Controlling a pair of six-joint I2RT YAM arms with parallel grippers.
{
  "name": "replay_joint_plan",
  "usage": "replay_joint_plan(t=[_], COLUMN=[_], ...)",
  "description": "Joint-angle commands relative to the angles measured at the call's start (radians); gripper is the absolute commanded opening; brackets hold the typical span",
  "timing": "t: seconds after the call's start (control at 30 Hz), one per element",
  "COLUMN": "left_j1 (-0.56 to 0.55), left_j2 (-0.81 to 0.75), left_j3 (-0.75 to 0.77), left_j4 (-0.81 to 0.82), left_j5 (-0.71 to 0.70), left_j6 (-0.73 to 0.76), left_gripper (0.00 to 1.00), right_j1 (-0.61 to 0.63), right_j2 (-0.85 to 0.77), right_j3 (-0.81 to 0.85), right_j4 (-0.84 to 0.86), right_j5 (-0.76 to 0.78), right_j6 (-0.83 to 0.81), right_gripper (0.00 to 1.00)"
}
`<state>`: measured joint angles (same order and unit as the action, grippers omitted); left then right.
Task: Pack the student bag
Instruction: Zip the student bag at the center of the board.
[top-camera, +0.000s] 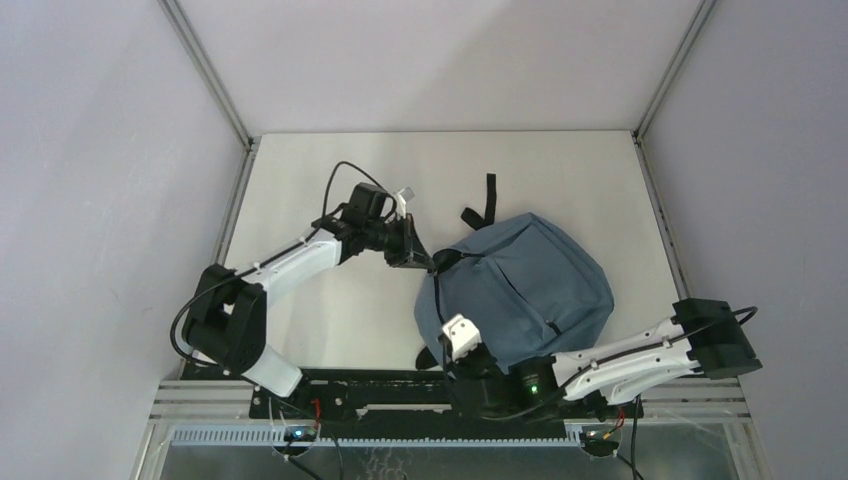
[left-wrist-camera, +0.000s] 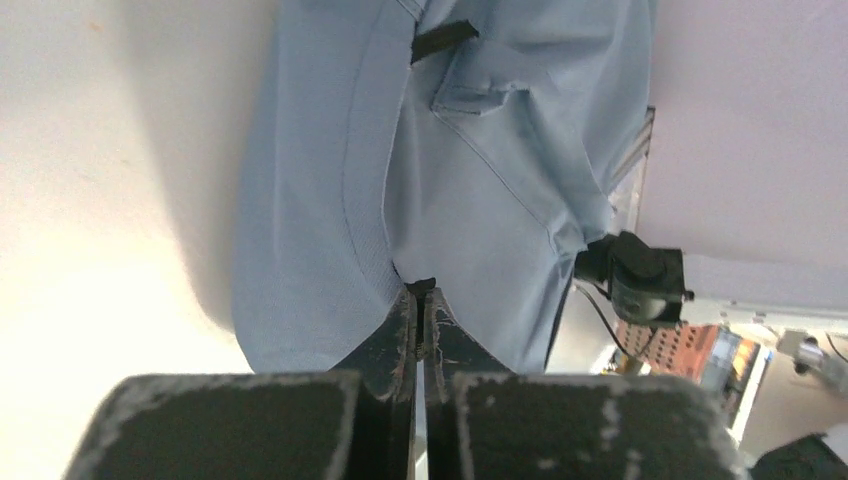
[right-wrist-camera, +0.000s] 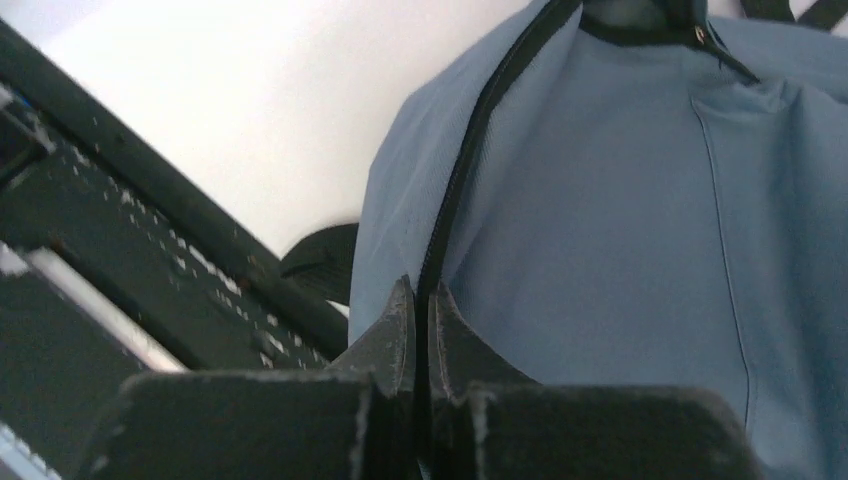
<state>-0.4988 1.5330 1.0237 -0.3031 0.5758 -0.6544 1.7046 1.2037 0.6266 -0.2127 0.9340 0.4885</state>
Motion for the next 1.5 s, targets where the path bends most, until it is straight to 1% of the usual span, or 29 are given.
replay_joint_plan(t=[0.0,0.07,0.1,0.13,0.17,0.23,0.3,0.37,0.4,0.43,0.5,0.53,0.6,0.7,0.73,0.77,0.8,0.83,0.87,0.97,1.03,1.07,1.1,1.13,1.23,1.3,1.4,1.47], left_j1=[0.028,0.028,0.027,0.026,0.023,0.014,0.000,-0.016,-0.025,-0.035,-0.051,-0.059,-0.070,-0.074,-0.073,-0.071,-0.066,-0.058,-0.047,-0.014,0.005,0.011,0.017,0.020,0.020,0.020,0.018,0.006], left_j2=[0.003,0.008,0.010,0.013,0.012,0.007,-0.005,-0.017,-0.022,-0.027,-0.036,-0.039,-0.043,-0.045,-0.045,-0.046,-0.049,-0.058,-0.068,-0.099,-0.109,-0.113,-0.115,-0.117,-0.114,-0.117,-0.153,-0.186], left_j3=[0.118,0.123,0.124,0.123,0.121,0.118,0.112,0.108,0.106,0.103,0.097,0.095,0.096,0.098,0.098,0.100,0.100,0.095,0.086,0.056,0.042,0.036,0.029,0.023,0.003,-0.020,-0.085,-0.142], left_j4=[0.184,0.188,0.191,0.196,0.204,0.207,0.207,0.197,0.191,0.187,0.183,0.181,0.172,0.155,0.147,0.131,0.117,0.106,0.106,0.105,0.101,0.101,0.100,0.102,0.108,0.109,0.101,0.090], left_j5=[-0.087,-0.082,-0.075,-0.068,-0.059,-0.045,-0.033,-0.030,-0.027,-0.026,-0.025,-0.023,-0.022,-0.021,-0.025,-0.037,-0.052,-0.064,-0.069,-0.081,-0.083,-0.081,-0.081,-0.083,-0.078,-0.073,-0.066,-0.051], left_j6=[-0.016,-0.017,-0.021,-0.025,-0.030,-0.031,-0.026,-0.019,-0.015,-0.012,-0.008,-0.008,0.001,0.013,0.020,0.031,0.040,0.043,0.044,0.046,0.052,0.053,0.054,0.056,0.053,0.057,0.070,0.085], left_gripper=[0.00,0.00,0.00,0.00,0.00,0.00,0.00,0.00,0.00,0.00,0.00,0.00,0.00,0.00,0.00,0.00,0.00,0.00,0.00,0.00,0.00,0.00,0.00,0.00,0.00,0.00,0.00,0.00], right_j1=[0.146,0.169,0.172,0.173,0.173,0.173,0.173,0.168,0.158,0.137,0.060,-0.012,-0.112,-0.232,-0.258,-0.280,-0.309,-0.345,-0.389,-0.477,-0.513,-0.535,-0.564,-0.600,-0.716,-0.803,-0.991,-1.160], right_j2=[-0.046,-0.073,-0.088,-0.105,-0.121,-0.159,-0.202,-0.245,-0.264,-0.280,-0.302,-0.307,-0.307,-0.272,-0.254,-0.238,-0.228,-0.225,-0.233,-0.298,-0.343,-0.362,-0.383,-0.402,-0.457,-0.474,-0.452,-0.381], right_j3=[-0.005,-0.005,-0.005,-0.004,-0.001,0.012,0.022,0.025,0.025,0.025,0.024,0.025,0.021,0.016,0.019,0.031,0.061,0.089,0.102,0.102,0.101,0.095,0.084,0.062,-0.046,-0.117,-0.207,-0.239], right_j4=[-0.336,-0.422,-0.437,-0.444,-0.456,-0.482,-0.474,-0.419,-0.376,-0.328,-0.229,-0.171,-0.067,0.066,0.092,0.077,-0.035,-0.183,-0.306,-0.615,-0.828,-0.898,-0.933,-0.934,-0.804,-0.680,-0.418,-0.257], right_j5=[-0.059,-0.040,-0.042,-0.043,-0.036,-0.006,0.032,0.075,0.093,0.105,0.108,0.097,0.054,-0.004,-0.011,0.006,0.045,0.058,0.057,0.063,0.054,0.037,0.011,-0.035,-0.122,-0.170,-0.294,-0.395], right_j6=[0.289,0.391,0.405,0.407,0.418,0.433,0.412,0.347,0.300,0.254,0.177,0.161,0.117,0.103,0.105,0.143,0.257,0.416,0.538,0.807,0.972,1.064,1.105,1.111,1.040,0.969,0.754,0.607], right_gripper=[0.00,0.00,0.00,0.04,0.13,0.40,0.60,0.72,0.76,0.77,0.77,0.77,0.76,0.75,0.75,0.75,0.74,0.73,0.72,0.64,0.61,0.60,0.58,0.57,0.55,0.55,0.48,0.48])
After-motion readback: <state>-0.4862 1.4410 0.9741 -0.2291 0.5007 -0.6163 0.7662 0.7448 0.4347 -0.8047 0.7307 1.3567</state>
